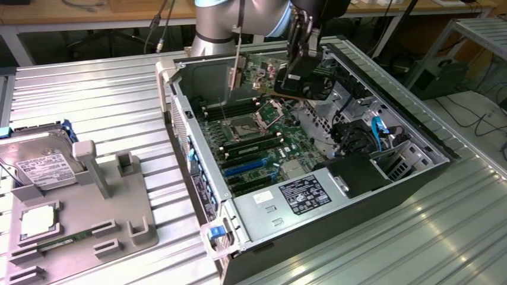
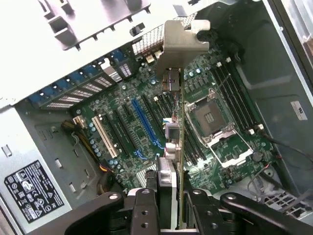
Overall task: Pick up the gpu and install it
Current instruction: 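Insert the gpu into the slot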
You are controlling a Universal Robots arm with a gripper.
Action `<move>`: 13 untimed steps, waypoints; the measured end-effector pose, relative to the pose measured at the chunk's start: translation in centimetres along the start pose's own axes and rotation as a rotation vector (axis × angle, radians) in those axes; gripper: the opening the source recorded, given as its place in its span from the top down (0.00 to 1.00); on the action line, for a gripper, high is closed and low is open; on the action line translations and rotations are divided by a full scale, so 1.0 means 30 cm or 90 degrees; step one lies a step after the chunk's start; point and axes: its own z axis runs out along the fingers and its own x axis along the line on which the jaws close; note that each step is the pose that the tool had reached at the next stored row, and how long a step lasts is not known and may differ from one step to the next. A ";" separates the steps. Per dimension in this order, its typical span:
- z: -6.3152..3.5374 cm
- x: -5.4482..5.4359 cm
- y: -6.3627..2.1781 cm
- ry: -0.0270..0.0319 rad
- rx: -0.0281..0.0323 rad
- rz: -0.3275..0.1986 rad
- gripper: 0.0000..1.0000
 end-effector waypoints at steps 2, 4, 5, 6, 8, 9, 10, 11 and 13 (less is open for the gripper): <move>0.000 0.000 0.000 0.0009 -0.0005 -0.028 0.72; 0.000 0.000 0.000 0.0017 -0.0011 -0.055 0.72; 0.001 0.000 0.000 0.0021 -0.0014 -0.072 0.72; 0.001 0.000 0.000 0.0027 -0.0018 -0.090 0.72; 0.001 0.000 0.000 0.0040 -0.0027 -0.136 0.72; 0.001 0.000 0.000 0.0046 -0.0031 -0.156 0.72; 0.001 0.000 0.000 0.0051 -0.0034 -0.172 0.72; 0.001 0.000 0.000 0.0052 -0.0035 -0.176 0.72; 0.001 0.000 0.000 0.0053 -0.0035 -0.177 0.72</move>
